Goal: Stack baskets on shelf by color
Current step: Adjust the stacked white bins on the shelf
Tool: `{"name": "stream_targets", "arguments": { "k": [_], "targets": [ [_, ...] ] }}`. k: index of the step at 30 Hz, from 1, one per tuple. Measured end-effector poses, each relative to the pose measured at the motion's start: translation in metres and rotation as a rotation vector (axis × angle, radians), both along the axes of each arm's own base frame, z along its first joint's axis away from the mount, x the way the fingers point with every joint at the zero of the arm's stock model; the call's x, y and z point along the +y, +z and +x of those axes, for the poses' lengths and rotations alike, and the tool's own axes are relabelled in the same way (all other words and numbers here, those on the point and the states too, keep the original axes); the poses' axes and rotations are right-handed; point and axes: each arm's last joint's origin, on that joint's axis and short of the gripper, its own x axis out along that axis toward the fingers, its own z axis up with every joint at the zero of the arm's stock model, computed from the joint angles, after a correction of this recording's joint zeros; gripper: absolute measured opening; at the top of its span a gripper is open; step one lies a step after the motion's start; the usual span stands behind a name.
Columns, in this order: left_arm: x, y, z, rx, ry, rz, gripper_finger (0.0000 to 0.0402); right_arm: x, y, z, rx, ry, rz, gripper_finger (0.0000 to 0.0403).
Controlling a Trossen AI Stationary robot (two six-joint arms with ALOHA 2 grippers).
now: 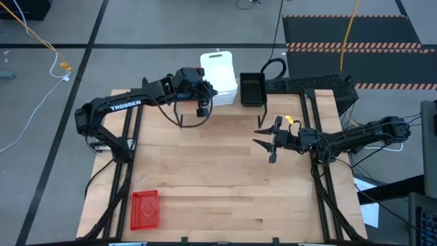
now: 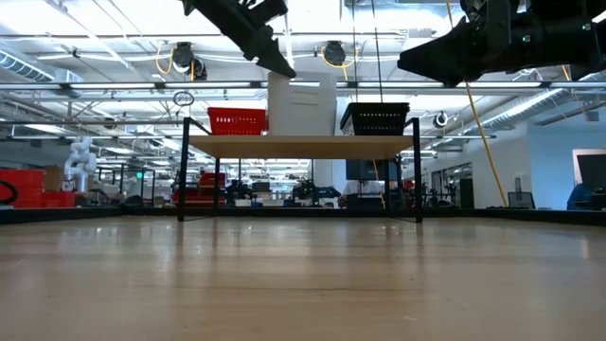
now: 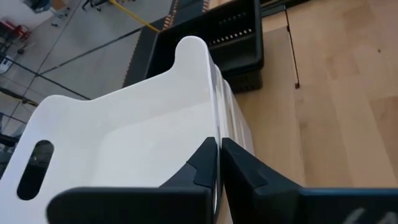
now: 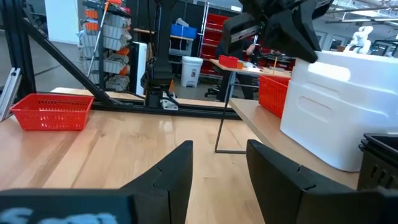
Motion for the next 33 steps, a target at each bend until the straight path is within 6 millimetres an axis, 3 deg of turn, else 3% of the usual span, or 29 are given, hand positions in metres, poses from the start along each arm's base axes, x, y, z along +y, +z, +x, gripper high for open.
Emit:
{"name": "stream_targets", "arguments": {
  "k": [29, 33],
  "targets": [
    [-0.0093, -0.0014, 0.0003, 0.059, -0.095, 0.045, 0.0008, 0.0000, -0.0001, 0.0000, 0.001, 0.000, 0.000, 0.0144],
    [-0.0083, 0.0021, -0.0006, 0.037, -0.087, 0.057, 0.0024, 0.0000, -0.0003, 0.0000, 0.003, 0.000, 0.000, 0.0144]
  ]
}}
